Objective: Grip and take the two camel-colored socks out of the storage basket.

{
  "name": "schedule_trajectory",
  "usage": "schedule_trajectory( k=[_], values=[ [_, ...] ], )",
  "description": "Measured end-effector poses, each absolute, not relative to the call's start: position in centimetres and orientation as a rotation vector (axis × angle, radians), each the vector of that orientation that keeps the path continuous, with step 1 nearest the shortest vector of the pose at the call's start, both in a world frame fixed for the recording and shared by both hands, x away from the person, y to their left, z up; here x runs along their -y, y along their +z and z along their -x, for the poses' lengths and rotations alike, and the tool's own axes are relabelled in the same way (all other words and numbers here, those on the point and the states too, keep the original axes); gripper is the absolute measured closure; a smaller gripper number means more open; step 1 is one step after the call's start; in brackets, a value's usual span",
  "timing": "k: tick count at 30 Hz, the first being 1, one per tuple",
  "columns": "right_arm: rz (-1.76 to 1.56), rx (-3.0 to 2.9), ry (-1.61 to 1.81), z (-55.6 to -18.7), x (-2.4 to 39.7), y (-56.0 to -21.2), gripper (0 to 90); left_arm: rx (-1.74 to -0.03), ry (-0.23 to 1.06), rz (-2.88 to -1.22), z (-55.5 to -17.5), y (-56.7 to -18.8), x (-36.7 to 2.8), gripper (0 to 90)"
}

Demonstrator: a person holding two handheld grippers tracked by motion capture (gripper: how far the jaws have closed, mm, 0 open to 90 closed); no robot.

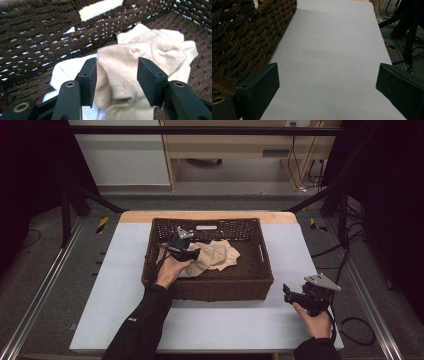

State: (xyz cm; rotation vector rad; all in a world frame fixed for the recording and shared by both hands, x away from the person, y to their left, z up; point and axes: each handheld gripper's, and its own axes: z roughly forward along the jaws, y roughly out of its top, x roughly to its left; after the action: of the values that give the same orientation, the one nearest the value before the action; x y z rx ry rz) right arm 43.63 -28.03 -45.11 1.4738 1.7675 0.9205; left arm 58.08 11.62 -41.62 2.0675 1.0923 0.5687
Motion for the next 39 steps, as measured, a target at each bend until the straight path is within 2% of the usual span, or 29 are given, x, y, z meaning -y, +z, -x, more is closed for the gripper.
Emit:
schedule_trajectory(
  k=[8,16,19,30,39],
  values=[
    [-1.476,-1.774,0.915,-43.7,28.0,-45.2,5.3,-1.111,0.532,-2.142,-58.3,-42.2,-11.2,53.0],
    [-1.476,-1.777,0.912,-43.7,28.0,-45.2,5.4,-1.126,0.446,-2.17,-58.2,-42.2,-11.2,76.3],
    [-1.476,-1.777,0.912,-43.7,28.0,-45.2,5.5,-1.113,0.439,-2.169,-58.1,-42.0,-11.3,81.7],
    [-1.477,-1.765,0.91,-43.6,28.2,-45.1,5.5,-1.02,0.501,-1.991,-57.1,-40.2,-12.1,84.0],
    [-1.473,-1.758,0.909,-43.6,28.4,-45.0,5.5,-0.92,0.588,-1.8,-55.6,-37.0,-12.8,84.4]
  ],
)
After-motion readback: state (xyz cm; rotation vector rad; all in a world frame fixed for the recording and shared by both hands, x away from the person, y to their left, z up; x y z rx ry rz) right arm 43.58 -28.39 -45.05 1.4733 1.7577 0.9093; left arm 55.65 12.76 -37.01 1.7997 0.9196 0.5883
